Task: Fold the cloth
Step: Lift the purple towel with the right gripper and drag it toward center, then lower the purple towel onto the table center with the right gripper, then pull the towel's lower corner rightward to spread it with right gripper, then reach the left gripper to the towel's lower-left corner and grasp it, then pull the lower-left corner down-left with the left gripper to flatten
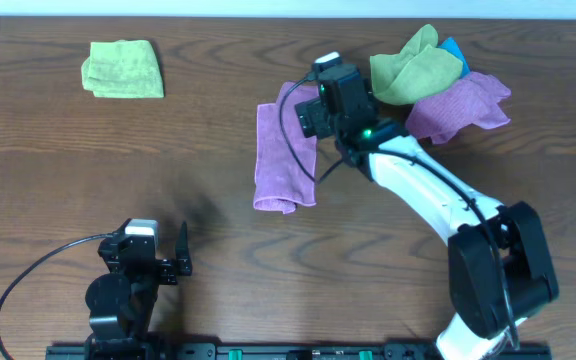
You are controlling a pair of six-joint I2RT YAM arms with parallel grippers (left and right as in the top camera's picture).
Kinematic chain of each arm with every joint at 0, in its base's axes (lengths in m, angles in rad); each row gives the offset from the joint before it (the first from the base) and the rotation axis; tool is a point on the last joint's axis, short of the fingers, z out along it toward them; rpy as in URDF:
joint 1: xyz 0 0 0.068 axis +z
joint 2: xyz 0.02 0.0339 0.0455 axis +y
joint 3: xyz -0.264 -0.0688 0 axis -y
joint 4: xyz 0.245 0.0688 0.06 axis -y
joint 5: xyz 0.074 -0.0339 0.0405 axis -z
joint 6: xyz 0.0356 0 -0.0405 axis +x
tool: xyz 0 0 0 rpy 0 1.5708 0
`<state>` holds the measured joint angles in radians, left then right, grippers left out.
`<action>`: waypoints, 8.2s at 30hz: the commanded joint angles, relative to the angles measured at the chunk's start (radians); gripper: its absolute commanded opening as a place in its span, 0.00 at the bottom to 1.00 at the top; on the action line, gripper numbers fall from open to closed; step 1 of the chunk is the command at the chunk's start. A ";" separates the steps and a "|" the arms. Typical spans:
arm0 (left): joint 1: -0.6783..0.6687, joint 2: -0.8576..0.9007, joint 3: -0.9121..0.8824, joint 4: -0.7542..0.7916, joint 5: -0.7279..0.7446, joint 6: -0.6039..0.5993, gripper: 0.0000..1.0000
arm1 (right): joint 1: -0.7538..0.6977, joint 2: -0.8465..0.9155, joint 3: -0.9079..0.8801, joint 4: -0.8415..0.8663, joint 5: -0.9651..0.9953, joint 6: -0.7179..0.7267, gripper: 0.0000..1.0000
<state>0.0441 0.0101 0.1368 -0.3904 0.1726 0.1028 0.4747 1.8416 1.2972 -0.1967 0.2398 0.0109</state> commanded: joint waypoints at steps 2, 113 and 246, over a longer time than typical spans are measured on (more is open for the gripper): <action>-0.002 -0.006 -0.020 -0.008 0.001 0.009 0.95 | 0.008 -0.095 0.121 -0.096 0.081 -0.014 0.99; -0.002 -0.006 -0.020 -0.005 0.161 -0.575 0.96 | -0.093 -0.332 -0.500 -0.335 0.020 0.478 0.01; -0.647 1.866 0.788 0.320 0.457 -1.301 0.06 | -0.136 -0.586 -0.471 -0.358 -0.139 0.392 0.68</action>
<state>-0.6258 1.8648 0.9245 -0.0700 0.6319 -1.2797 0.3443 1.2648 0.8085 -0.5541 0.1040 0.4118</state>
